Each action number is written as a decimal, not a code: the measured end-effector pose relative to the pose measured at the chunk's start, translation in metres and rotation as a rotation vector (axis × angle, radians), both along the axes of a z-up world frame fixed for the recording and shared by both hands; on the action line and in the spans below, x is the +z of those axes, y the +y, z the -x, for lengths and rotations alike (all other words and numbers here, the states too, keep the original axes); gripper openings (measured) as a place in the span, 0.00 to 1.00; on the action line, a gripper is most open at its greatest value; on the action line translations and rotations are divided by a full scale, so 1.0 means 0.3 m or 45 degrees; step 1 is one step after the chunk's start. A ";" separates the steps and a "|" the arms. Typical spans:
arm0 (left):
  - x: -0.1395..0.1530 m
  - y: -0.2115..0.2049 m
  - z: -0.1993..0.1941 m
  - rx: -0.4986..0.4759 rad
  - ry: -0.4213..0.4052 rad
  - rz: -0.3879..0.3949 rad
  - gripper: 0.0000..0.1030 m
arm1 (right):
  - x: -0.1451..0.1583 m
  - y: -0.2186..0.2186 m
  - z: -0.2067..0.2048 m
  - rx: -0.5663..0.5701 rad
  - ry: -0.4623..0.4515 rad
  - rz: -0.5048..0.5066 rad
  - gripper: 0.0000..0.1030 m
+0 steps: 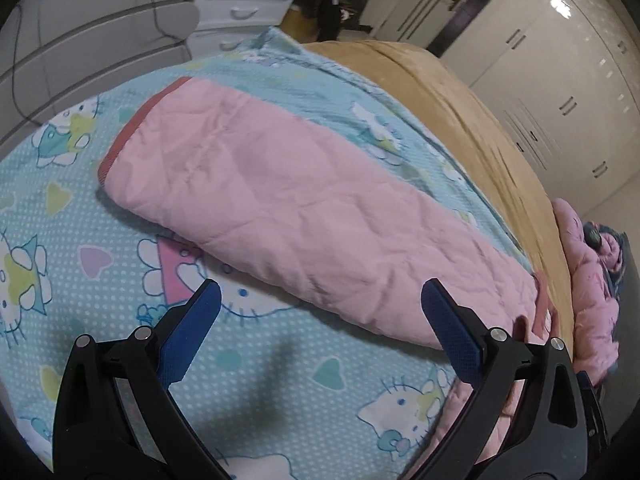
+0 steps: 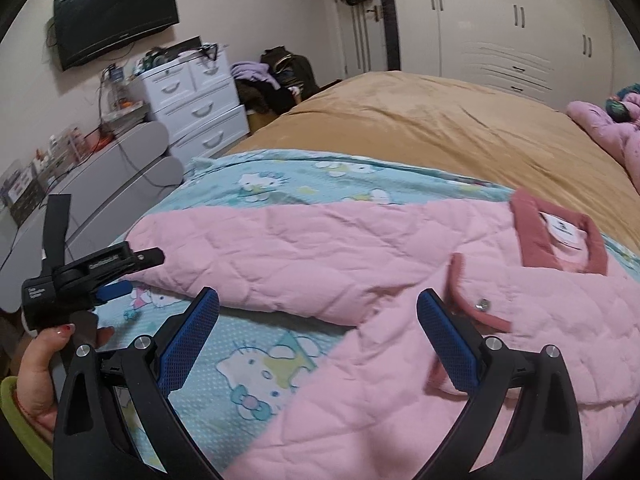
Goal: Fold large clothes
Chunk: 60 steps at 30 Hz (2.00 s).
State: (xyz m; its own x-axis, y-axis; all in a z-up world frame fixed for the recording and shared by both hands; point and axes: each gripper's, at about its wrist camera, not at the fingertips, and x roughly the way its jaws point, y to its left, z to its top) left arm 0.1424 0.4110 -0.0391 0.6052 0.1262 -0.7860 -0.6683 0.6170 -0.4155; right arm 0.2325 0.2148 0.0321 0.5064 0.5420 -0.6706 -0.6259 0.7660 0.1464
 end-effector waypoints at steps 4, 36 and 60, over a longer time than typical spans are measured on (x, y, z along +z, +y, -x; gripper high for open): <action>-0.052 0.048 0.007 0.058 -0.012 0.091 0.91 | -0.025 0.039 0.002 0.021 0.017 -0.009 0.96; 0.063 0.066 0.078 0.226 -0.453 -0.056 0.13 | -0.092 -0.198 -0.018 -0.116 0.135 -0.096 0.96; 0.517 -0.482 -0.045 -0.265 -0.788 -0.357 0.12 | -0.039 -0.725 -0.006 -0.471 0.131 -0.255 0.96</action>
